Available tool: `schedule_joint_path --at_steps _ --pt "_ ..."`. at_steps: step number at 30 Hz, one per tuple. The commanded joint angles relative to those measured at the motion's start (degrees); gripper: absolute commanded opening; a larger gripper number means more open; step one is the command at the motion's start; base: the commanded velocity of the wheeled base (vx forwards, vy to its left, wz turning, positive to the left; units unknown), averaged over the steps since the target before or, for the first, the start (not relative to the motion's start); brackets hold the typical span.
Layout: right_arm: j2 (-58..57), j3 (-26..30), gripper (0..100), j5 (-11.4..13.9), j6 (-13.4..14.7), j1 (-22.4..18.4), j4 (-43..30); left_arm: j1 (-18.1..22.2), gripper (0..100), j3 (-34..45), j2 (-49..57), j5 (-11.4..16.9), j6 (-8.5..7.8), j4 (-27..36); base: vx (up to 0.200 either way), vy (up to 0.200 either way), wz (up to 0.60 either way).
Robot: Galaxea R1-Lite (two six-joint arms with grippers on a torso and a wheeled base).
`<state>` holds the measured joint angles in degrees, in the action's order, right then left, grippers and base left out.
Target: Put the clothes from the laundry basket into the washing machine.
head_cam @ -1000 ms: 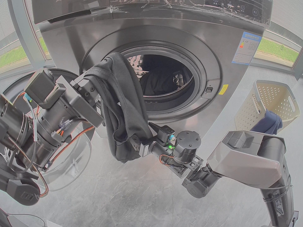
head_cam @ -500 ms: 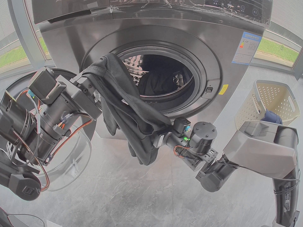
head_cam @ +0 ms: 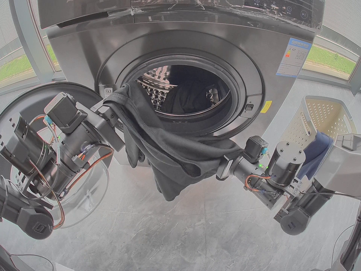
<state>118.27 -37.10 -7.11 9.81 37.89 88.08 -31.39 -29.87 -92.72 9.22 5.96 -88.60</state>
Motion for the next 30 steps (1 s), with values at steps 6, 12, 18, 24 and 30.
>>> schedule_joint_path --at_steps 6,12,18,24,30 --pt "4.8 2.1 0 0.9 0.1 5.4 0.3 -0.3 0 -1.8 -0.3 -0.1 -0.07 -0.1 0.000 0.000 0.00" --pt "14.5 -7.3 100 3.1 -1.3 6.8 0.1 -0.5 0 -1.9 -0.1 -0.1 -0.07 -0.1 0.000 0.000 0.00" --pt "21.1 -17.7 100 3.9 -2.7 6.8 -1.2 -1.1 0 -2.1 0.7 0.0 -0.07 -0.1 0.000 0.000 0.00" --pt "25.3 -24.5 100 5.3 -3.9 6.9 -2.4 -2.1 0 -1.9 0.9 0.1 -0.07 -0.2 0.000 0.000 0.00" --pt "28.0 -28.7 100 6.1 -4.0 6.6 -2.5 -3.0 0 -1.7 1.2 0.1 -0.16 -0.3 0.000 0.000 0.00"
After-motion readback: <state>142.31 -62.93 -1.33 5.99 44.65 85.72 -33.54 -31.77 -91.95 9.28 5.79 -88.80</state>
